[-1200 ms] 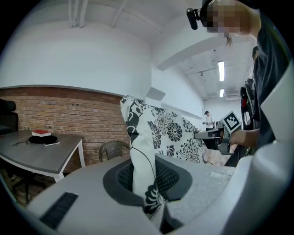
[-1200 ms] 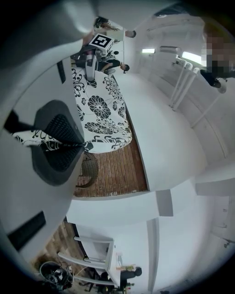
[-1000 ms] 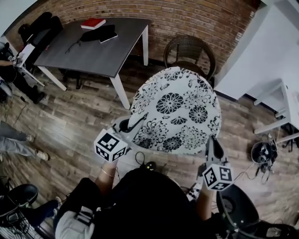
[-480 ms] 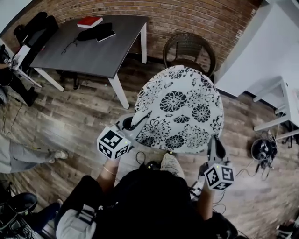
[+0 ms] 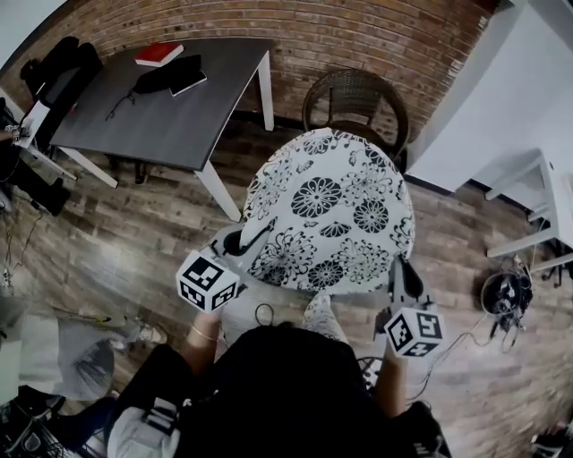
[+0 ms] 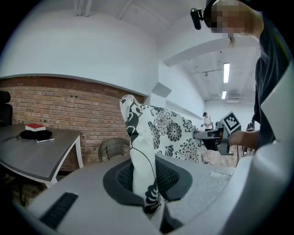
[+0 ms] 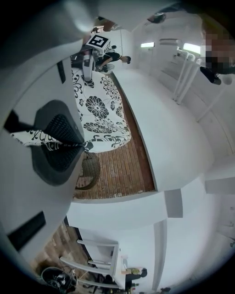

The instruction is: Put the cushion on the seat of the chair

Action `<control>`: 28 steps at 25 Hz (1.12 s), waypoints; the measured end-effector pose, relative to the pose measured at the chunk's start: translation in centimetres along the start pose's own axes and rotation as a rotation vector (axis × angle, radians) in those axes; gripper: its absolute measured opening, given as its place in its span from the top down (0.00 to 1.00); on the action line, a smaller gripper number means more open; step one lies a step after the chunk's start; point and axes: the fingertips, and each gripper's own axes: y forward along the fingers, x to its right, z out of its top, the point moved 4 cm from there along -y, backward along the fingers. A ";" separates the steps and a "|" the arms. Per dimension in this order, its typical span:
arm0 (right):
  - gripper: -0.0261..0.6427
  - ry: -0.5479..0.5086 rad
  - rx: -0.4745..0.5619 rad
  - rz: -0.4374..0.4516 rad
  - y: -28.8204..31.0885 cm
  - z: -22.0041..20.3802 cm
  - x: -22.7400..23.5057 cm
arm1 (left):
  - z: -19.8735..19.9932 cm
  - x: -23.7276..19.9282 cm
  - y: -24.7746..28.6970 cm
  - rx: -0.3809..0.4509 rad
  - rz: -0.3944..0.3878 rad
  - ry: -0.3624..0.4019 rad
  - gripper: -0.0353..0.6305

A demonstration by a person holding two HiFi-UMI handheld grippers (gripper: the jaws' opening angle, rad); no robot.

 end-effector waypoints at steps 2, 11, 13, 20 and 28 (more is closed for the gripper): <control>0.94 -0.003 0.002 0.015 0.1 0.2 0.0 | 0.2 0.2 -0.1 0.004 0.012 0.004 0.91; 0.94 -0.001 0.003 0.034 0.4 -0.1 0.6 | 0.3 0.5 -0.2 -0.011 0.032 0.011 0.91; 0.94 -0.010 0.006 0.025 0.0 -0.1 0.3 | 0.2 0.5 -0.2 -0.001 0.020 0.014 0.91; 0.94 -0.015 0.023 -0.008 -1.1 0.2 -0.7 | 0.4 0.5 -0.7 0.019 -0.026 0.025 0.91; 0.94 -0.007 0.047 -0.016 -1.2 0.0 -0.8 | 0.5 0.0 -0.3 0.034 -0.038 0.040 0.91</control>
